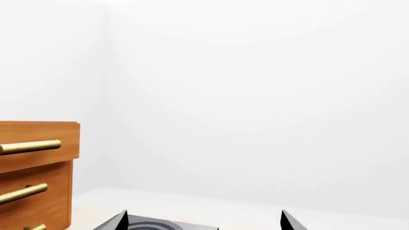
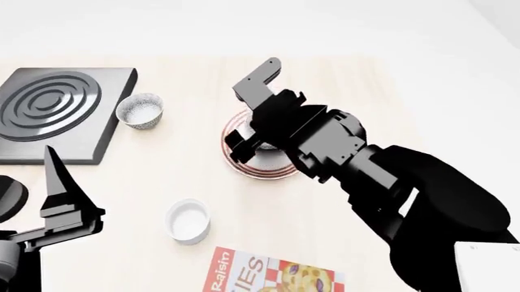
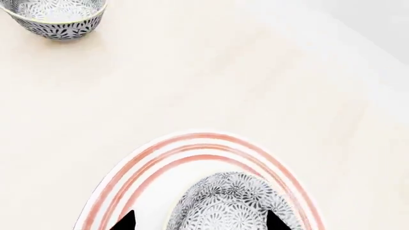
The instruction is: Pick the akita bowl next to the cookies box and place it on the plate.
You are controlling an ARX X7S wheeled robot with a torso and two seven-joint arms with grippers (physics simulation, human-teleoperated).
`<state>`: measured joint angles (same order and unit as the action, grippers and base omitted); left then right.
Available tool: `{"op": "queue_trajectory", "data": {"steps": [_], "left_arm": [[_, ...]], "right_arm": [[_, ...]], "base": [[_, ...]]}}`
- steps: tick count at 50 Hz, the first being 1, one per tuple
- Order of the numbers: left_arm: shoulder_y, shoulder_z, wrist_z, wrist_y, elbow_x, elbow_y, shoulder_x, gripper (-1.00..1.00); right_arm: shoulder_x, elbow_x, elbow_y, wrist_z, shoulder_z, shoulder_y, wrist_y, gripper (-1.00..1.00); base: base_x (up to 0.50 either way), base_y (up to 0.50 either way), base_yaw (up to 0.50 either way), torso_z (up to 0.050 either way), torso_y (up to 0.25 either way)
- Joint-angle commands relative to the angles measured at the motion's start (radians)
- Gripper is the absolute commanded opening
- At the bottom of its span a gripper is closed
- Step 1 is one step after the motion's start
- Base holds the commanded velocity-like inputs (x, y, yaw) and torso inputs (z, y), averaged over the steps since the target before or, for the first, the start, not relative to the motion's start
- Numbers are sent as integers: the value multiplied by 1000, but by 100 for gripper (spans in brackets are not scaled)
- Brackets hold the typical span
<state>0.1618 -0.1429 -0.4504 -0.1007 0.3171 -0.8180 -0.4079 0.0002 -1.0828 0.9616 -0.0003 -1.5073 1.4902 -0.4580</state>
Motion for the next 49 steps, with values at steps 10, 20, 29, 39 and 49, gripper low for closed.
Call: {"op": "queue_trajectory", "data": {"steps": [10,20,29,39,49], "left_arm": [[-3,-3,-8,-4,12,-6,-7,100],[6,-2,-2,20,6,5,-6,100],[12,4,0,27,-3,-2,-9,100],[19,-18,-20,-5,10,-68,-28,100],[43,-82,-47,-32,30,-150,-56,100]], "right_arm": [[223,-253,-320,94,204,236,6,100],[721,-357,-1140,447,414,155,175,100],[1185,-376,-1681,686,656,158,386,100],[1570,-547,-1926,807,868,280,501,100],[1331,-922,-1933,813,1659,-139,69,100]], "base": [[0,0,0,0,0],[0,0,0,0,0],[0,0,0,0,0],[0,0,0,0,0],[0,0,0,0,-1]]}}
